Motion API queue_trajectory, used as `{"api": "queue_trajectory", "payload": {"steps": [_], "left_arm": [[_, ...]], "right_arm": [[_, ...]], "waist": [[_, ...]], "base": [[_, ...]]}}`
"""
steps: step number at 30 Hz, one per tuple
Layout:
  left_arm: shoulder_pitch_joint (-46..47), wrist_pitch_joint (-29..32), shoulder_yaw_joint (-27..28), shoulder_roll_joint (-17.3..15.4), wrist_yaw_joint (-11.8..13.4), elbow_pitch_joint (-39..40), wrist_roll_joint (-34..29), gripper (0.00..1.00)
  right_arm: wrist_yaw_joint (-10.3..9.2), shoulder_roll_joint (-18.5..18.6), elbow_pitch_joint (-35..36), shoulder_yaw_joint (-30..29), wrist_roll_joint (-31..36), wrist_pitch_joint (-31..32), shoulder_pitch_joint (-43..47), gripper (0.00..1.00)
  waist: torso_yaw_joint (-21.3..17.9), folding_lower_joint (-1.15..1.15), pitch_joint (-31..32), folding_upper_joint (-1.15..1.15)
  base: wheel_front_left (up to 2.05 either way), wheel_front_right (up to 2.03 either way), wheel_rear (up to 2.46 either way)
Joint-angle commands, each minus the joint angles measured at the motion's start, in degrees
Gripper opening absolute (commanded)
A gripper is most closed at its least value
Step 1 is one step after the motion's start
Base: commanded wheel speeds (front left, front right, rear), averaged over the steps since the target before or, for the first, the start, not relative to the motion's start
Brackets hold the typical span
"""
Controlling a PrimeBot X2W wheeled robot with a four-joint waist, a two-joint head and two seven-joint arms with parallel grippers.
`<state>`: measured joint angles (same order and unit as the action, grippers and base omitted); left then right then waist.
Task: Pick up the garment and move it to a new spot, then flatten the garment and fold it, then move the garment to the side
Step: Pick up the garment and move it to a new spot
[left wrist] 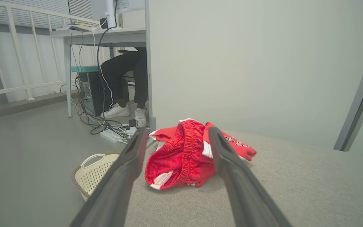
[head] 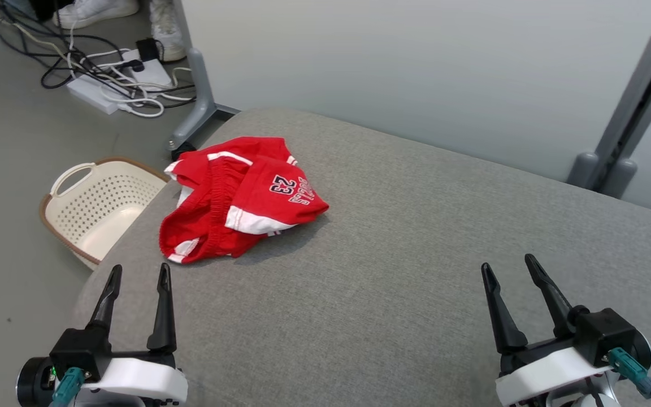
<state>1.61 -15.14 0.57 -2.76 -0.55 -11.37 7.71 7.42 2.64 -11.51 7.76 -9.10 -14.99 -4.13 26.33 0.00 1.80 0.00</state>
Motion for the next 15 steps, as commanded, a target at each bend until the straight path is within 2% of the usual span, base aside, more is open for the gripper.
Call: {"api": "queue_trajectory", "payload": {"steps": [1,15], "left_arm": [[-0.3,-0.1,0.7,-0.2,-0.1,0.2,-0.1,1.00],[-2.0,-0.1,3.9,-0.2,1.8,3.1,2.3,1.00]], "right_arm": [[0.13,0.4,0.1,0.5,-0.2,-0.2,0.3,1.00],[0.12,0.9,-1.9,4.8,-1.0,-0.2,-5.0,1.00]], "waist": [[2.2,0.00,-0.1,0.00],[4.1,0.00,-2.9,0.00]], "base": [[0.00,0.00,0.00],[0.00,0.00,0.00]]}}
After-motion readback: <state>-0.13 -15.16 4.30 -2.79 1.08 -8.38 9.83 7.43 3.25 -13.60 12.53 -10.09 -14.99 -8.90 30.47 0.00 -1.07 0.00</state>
